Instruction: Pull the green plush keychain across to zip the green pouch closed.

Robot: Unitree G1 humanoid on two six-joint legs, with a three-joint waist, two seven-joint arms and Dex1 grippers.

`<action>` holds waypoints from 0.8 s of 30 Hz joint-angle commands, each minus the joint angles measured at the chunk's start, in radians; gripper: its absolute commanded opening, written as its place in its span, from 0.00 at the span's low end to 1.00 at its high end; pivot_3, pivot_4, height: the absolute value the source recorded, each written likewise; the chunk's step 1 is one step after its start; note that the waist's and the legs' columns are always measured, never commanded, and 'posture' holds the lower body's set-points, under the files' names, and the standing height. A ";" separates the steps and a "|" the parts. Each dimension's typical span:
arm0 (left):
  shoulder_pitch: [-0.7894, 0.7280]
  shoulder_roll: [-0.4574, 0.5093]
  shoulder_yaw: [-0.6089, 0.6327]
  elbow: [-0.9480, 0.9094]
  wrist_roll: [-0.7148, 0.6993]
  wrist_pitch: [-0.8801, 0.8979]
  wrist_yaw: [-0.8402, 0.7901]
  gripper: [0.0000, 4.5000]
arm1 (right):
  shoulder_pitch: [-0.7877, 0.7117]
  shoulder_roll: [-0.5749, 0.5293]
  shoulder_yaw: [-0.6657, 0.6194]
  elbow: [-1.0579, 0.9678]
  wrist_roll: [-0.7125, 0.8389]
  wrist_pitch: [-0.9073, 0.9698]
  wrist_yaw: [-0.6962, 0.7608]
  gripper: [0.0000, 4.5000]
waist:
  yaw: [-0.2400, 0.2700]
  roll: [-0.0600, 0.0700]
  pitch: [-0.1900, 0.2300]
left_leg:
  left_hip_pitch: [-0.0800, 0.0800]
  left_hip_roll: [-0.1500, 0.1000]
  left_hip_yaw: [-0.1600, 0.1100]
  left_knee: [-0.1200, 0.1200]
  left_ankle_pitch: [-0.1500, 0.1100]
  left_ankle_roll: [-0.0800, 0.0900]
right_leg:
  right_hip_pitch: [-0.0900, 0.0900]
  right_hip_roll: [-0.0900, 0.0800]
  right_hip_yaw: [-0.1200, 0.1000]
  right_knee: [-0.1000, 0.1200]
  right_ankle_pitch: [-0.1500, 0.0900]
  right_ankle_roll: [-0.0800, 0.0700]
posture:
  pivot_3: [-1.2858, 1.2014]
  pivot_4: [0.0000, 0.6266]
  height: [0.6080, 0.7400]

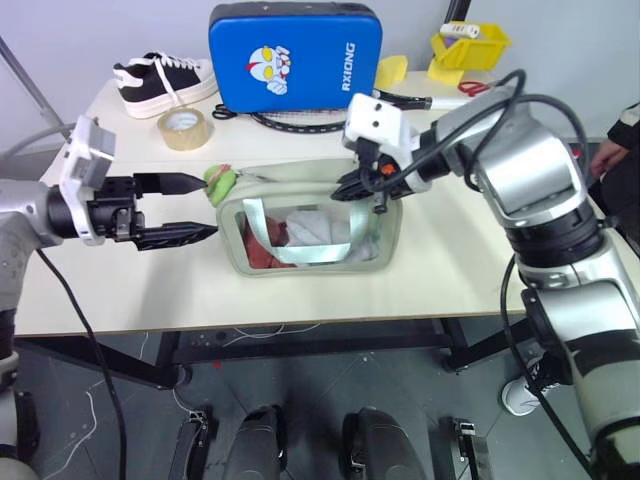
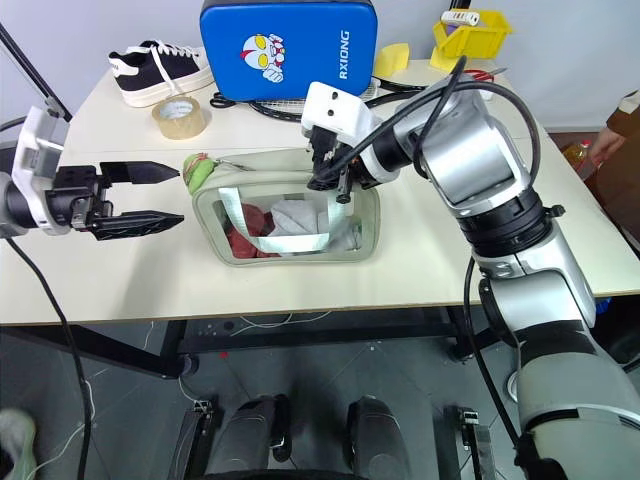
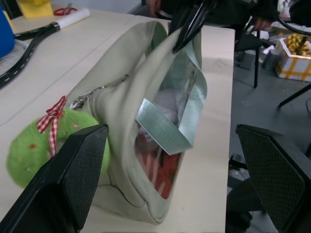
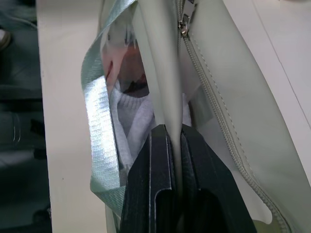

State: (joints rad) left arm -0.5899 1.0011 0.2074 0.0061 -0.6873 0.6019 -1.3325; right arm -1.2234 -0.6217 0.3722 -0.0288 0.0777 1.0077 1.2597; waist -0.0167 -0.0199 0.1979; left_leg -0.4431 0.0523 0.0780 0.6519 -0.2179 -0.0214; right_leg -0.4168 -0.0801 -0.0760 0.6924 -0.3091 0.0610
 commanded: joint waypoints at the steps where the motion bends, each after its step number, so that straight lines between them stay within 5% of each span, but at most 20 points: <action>1: -0.020 0.001 0.008 -0.014 -0.006 -0.003 -0.005 1.00 | 0.043 -0.041 -0.048 -0.124 0.051 0.031 -0.021 0.01 | 0.002 0.000 0.000 | 0.000 0.000 0.000 0.000 0.000 0.000 | 0.000 0.000 0.000 0.000 0.000 0.000 | 0.52 0.24 1.00; 3: -0.014 -0.003 0.006 -0.020 -0.005 -0.003 -0.004 1.00 | 0.068 -0.049 -0.043 -0.143 0.065 0.034 -0.038 0.01 | 0.002 0.000 0.000 | 0.000 0.000 0.000 0.000 0.000 0.000 | 0.000 0.000 0.000 0.000 0.000 0.000 | 0.52 0.24 1.00; 6: -0.006 -0.005 0.005 -0.031 -0.008 0.002 -0.007 1.00 | 0.080 -0.073 -0.052 -0.165 0.085 0.039 -0.052 0.23 | 0.000 0.000 0.000 | 0.000 0.000 0.000 0.000 0.000 0.000 | 0.000 0.000 0.000 0.000 0.000 0.000 | 0.52 0.24 1.00; 10: -0.009 -0.005 0.003 -0.026 -0.004 0.001 -0.011 1.00 | 0.061 -0.150 -0.119 -0.184 0.140 0.047 -0.028 0.69 | 0.001 0.000 0.000 | 0.000 0.000 0.000 0.000 0.001 0.001 | 0.000 0.000 0.000 0.000 0.001 -0.001 | 0.52 0.24 1.00; 18: -0.031 -0.006 -0.005 0.044 0.034 -0.036 -0.025 1.00 | 0.138 -0.295 -0.133 -0.214 0.169 -0.028 -0.008 0.69 | -0.001 0.000 0.000 | 0.001 0.000 0.000 0.000 0.001 0.001 | 0.001 0.000 0.000 -0.001 0.001 0.000 | 0.52 0.24 1.00; 21: -0.066 -0.010 -0.021 0.102 0.060 -0.058 -0.030 1.00 | 0.207 -0.305 -0.094 -0.201 0.131 -0.103 -0.030 0.49 | 0.000 0.000 0.000 | 0.001 0.000 0.000 0.000 0.001 0.001 | 0.002 0.001 0.000 -0.001 0.001 -0.001 | 0.52 0.24 1.00; 24: -0.081 -0.011 -0.032 0.133 0.083 -0.076 -0.037 1.00 | 0.211 -0.296 -0.088 -0.190 0.125 -0.126 -0.040 0.15 | -0.001 0.000 0.000 | 0.001 0.000 0.000 0.001 0.001 0.002 | 0.001 0.001 0.001 -0.001 0.001 -0.001 | 0.52 0.24 1.00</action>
State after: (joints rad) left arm -0.6462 0.9823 0.1716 0.1317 -0.6179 0.5513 -1.3586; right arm -0.9854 -0.9144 0.3087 -0.2079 0.2106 0.9091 1.2306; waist -0.0176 -0.0199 0.1979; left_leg -0.4424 0.0526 0.0791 0.6525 -0.2171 -0.0198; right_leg -0.4163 -0.0789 -0.0745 0.6917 -0.3083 0.0604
